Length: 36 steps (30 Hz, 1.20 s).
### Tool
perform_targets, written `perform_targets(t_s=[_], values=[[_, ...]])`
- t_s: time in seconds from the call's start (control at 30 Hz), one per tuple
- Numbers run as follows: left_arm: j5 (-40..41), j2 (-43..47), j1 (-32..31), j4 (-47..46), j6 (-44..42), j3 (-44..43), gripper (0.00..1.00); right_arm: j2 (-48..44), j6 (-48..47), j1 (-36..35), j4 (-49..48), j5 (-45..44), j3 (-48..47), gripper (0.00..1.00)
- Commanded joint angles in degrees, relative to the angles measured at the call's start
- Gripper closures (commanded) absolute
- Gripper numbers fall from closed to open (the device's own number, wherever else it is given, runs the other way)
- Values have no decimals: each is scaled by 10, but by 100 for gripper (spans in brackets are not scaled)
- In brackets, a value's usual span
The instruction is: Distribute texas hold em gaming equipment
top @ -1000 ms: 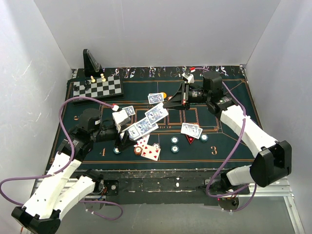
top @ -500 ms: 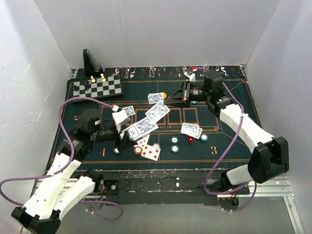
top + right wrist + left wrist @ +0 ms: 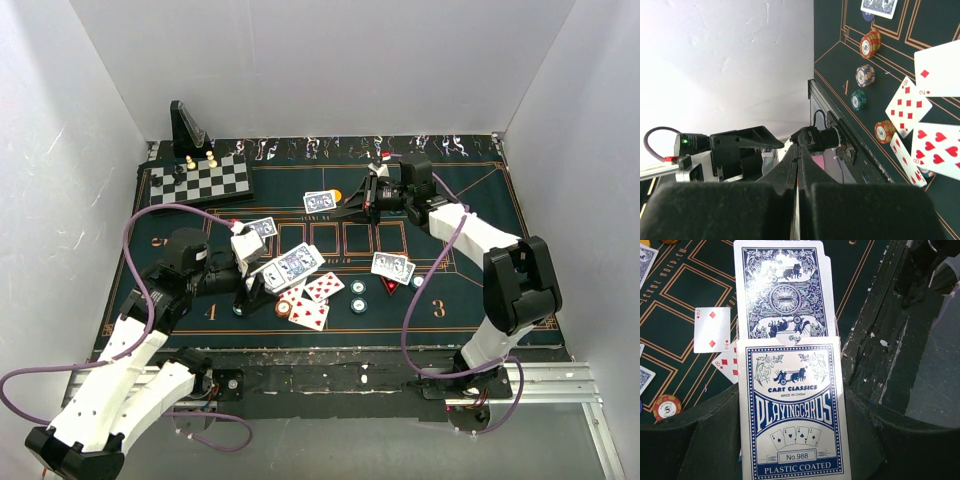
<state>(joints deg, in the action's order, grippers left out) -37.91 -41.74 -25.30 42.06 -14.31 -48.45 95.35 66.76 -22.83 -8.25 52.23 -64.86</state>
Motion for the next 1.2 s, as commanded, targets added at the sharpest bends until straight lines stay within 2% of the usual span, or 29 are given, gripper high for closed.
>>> perform_targets(t_s=[0.0, 0.03, 0.23, 0.27, 0.37, 0.5, 0.57, 0.6, 0.87, 1.0, 1.17], values=[[-10, 10, 6, -10, -5, 10, 100, -24, -97, 1, 81, -26, -39, 99], [-10, 9, 6, -12, -3, 8, 100, -25, -122, 2, 128, -38, -43, 99], [-18, 6, 7, -15, 8, -8, 100, -32, -229, -7, 267, -113, -37, 99], [-19, 8, 7, -15, 9, -10, 100, -33, -240, -12, 279, -121, -29, 93], [-20, 9, 7, -7, 4, -14, 100, -37, -258, -36, 294, -153, -8, 65], [-19, 8, 7, -5, 6, -18, 100, -20, -250, -62, 290, -173, 8, 48], [-19, 7, 7, -5, 7, -23, 100, -16, -240, -75, 284, -183, 15, 34], [-19, 7, 7, -4, 7, -23, 100, -12, -238, -84, 286, -189, 15, 30], [-19, 7, 7, 5, -2, -34, 100, -14, -181, -127, 287, -235, 58, 23], [-22, 4, 7, 10, -5, -35, 100, -16, -135, -133, 243, -237, 101, 23], [-22, 8, 7, 17, -7, -35, 100, -20, -121, -134, 204, -212, 103, 23]])
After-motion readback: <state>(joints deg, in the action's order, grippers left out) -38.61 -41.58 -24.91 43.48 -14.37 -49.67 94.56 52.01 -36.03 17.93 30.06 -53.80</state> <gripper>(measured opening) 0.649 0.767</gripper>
